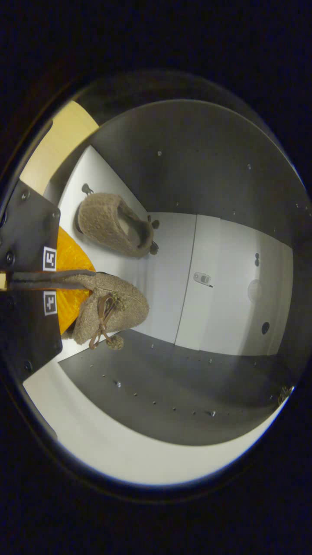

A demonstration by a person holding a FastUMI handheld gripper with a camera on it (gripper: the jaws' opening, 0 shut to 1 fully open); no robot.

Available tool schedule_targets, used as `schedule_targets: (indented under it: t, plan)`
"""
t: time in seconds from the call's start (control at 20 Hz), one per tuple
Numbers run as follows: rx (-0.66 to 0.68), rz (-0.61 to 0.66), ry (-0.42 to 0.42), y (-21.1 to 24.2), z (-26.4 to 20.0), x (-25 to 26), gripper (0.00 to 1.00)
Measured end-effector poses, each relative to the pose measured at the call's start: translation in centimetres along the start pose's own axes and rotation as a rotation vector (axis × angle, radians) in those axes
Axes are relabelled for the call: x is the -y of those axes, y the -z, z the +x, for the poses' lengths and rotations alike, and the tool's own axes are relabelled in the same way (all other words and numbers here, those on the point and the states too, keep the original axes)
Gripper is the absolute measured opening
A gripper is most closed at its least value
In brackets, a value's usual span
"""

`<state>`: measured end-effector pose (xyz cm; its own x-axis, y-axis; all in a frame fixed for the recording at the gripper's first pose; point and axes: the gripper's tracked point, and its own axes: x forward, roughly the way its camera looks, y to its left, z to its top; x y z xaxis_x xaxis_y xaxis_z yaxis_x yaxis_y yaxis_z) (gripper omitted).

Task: Open the shoe cabinet door, grab the shoes and put them into the shoe cabinet, then close the shoe cabinet door.

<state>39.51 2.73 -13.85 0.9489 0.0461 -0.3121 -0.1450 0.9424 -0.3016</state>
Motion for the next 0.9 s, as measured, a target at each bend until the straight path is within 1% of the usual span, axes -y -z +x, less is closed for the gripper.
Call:
schedule_targets:
  t: [0.35, 0.75, 0.9]
  plan:
    - [-0.001, -0.059, 0.006, -1.7, 4.9, 0.8, 0.03]
    - [-0.034, -0.143, -0.031, -1.8, 9.6, -0.1, 0.02]
    - [-0.037, -0.159, -0.040, -1.6, 10.2, -0.5, 0.03]
